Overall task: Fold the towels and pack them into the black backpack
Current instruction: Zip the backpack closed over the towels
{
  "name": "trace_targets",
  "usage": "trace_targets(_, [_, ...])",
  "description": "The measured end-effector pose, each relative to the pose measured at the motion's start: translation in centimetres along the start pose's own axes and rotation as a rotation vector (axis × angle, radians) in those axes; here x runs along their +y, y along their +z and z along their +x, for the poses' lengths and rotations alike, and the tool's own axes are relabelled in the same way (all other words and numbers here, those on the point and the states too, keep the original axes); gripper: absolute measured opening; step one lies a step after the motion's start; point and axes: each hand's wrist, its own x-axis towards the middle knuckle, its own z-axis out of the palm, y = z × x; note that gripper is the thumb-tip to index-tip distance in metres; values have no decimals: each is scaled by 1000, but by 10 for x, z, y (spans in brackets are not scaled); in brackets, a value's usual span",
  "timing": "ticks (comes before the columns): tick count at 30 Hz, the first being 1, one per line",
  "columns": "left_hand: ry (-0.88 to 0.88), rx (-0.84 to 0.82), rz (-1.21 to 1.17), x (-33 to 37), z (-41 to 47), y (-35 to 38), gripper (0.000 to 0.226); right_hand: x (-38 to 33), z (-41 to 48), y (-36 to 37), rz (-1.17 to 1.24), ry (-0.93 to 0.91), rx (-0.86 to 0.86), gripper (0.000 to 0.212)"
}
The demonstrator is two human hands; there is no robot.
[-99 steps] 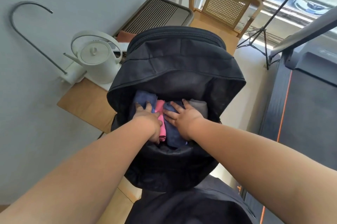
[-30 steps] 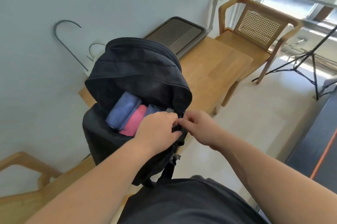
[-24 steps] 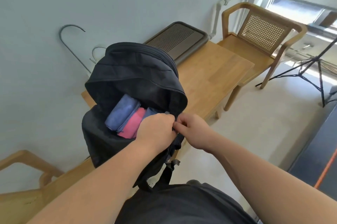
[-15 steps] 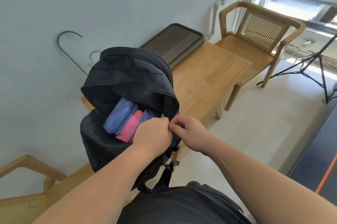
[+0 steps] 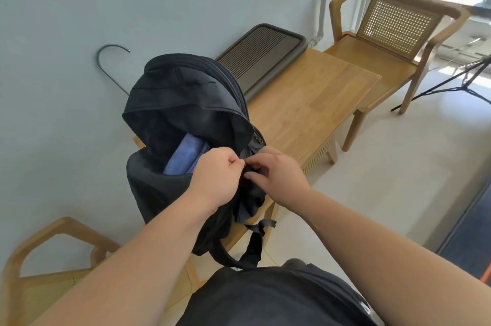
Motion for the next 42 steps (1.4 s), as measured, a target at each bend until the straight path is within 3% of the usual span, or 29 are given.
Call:
trace_targets(6, [21, 92, -42, 7, -1, -22, 25, -18, 14, 5, -168, -75, 144, 17])
trace_targets(21, [61, 236, -72, 28, 6, -48, 30, -1, 34, -34, -320, -140, 195, 14])
trace_targets(26, [59, 248, -189, 30, 5, -54, 23, -30, 38, -47, -283, -269, 133, 25])
trace_targets(28, [51, 236, -216, 29, 1, -50, 23, -39, 39, -44, -303, -330, 156, 21])
trace_targets(33, [37, 280, -179, 26, 1, -46, 24, -39, 44, -34, -438, -292, 201, 34])
trace_targets(38, [41, 362, -170, 33, -1, -51, 27, -34, 50, -44, -455, -289, 236, 25])
trace_targets(42, [63, 367, -176, 39, 0, -52, 29, -18, 52, -52, -437, -242, 240, 30])
